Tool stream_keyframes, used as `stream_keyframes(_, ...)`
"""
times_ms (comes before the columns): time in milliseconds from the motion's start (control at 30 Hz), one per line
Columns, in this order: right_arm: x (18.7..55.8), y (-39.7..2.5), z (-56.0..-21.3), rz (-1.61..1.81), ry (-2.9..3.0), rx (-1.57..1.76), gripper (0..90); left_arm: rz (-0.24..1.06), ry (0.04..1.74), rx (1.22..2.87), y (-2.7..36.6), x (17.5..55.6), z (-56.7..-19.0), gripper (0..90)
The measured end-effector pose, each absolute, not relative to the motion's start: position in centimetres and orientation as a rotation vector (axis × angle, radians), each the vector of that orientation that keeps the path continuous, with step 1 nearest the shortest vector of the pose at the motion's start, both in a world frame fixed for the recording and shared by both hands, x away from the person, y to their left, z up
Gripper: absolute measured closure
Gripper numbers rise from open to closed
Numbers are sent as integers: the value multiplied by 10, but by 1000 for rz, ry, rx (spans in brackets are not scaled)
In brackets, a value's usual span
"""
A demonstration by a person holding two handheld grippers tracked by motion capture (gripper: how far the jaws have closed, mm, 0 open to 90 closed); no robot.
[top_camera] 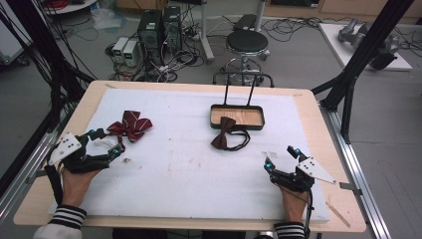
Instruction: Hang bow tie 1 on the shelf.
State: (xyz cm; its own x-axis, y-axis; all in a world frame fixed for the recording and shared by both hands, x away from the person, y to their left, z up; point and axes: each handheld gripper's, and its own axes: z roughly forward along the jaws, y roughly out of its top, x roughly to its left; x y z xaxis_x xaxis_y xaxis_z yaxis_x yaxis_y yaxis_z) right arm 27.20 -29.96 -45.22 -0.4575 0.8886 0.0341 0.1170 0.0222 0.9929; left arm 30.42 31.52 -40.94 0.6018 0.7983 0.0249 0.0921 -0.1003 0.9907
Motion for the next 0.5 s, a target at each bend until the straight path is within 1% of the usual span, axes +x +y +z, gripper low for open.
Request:
stream_keyframes(100,272,-300,-452,1499,1646,1039,79,704,750,1643,315,312,-399,131)
stream_keyframes(200,272,-300,-452,1492,1647,1033,79,665,738,1705,315,323,-390,132)
stream_keyframes(500,272,-300,-452,1496,1644,1035,79,593,730,1811,325,349,-375,132)
